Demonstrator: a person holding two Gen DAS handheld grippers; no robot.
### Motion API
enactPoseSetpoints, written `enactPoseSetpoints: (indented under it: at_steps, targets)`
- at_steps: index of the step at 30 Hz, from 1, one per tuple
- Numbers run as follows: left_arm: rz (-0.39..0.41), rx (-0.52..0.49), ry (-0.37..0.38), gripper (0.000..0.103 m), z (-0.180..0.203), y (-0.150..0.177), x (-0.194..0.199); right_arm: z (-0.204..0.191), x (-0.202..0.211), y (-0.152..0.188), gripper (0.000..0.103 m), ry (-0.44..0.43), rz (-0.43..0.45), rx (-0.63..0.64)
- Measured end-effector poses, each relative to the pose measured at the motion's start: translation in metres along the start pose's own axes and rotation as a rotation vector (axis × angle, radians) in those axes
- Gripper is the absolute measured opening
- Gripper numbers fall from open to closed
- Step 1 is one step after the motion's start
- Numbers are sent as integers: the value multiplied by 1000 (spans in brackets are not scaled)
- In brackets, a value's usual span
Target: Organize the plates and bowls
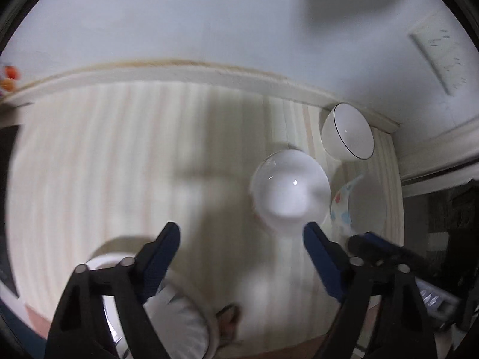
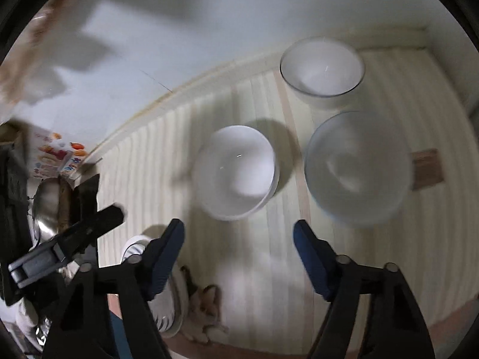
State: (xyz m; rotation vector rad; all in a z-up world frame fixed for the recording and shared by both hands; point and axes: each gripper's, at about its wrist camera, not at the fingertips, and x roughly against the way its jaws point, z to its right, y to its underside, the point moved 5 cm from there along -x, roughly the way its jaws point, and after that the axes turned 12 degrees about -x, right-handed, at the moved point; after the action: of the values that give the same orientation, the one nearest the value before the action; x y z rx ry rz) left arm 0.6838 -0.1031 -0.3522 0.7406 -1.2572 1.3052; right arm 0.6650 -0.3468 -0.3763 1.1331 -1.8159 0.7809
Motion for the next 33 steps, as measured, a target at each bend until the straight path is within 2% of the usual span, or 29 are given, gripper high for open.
enactPoseSetpoints:
  at_steps: [4,6,9,10,11,14,17,23,33]
  targets:
    - [-95,-10,37,65,5,-26,-53,11,-38,-20,65,13,-75,-14]
    - [-132,-26,32,58,7,-32,-70,14,-54,-27,53,8,-111,-24]
    - [-188,-50,41,34,10,-38,-94,18,-72,-27,45,41,-146,-32]
    - [-199,-59,43,31,11,-38,-99,18,-77,-27,39,47,-154,-30]
    - [-206,-68,40,30,12,-39,-103,19,-82,-27,27,58,-153,-24]
    - [-199,-81,37,28,12,-37,-104,22,-87,-29,16,97,-132,-28]
    - [-191,-73,57,27,11,-32,-99,23,-89,-27,15,109,-119,-31]
    - [-182,-119,33,27,18,-8,-77,15,-79,-4,15,121,-103,3]
    - [-168,-157,56,27,49,55,-35,26,-31,58,15,107,-97,18]
